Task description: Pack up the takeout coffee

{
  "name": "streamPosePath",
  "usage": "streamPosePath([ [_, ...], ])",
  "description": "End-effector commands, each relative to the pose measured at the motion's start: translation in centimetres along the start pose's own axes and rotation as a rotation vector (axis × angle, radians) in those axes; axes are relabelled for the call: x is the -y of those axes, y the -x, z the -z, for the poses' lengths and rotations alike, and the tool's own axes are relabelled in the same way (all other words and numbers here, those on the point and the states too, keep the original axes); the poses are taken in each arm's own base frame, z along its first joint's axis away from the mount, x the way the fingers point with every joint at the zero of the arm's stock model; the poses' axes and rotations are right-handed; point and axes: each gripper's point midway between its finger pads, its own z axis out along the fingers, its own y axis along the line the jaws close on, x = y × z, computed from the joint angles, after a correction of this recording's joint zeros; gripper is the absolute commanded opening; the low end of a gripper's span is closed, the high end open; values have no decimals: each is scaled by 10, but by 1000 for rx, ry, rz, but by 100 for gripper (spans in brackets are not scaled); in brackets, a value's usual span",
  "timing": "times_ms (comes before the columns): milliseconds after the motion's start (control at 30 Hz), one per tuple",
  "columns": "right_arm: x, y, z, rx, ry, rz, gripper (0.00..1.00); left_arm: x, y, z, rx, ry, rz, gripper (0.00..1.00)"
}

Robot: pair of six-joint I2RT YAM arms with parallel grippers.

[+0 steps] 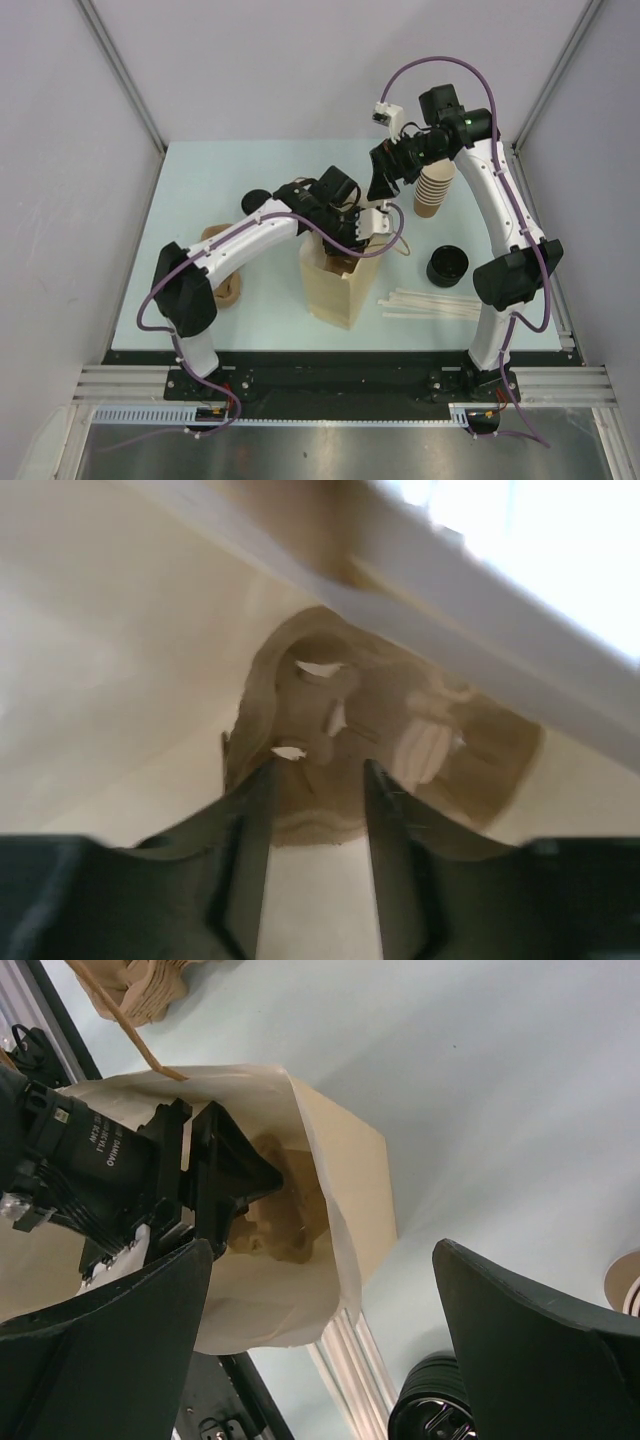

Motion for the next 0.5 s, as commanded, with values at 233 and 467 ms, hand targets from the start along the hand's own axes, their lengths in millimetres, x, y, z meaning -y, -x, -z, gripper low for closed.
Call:
streamPosePath([
  [233, -15, 6, 13, 32, 7, 39, 98, -22, 65, 66, 276, 256, -62, 66],
  [467, -18, 5, 9, 28, 32, 72, 97, -4, 69, 76, 267, 203, -133, 73],
])
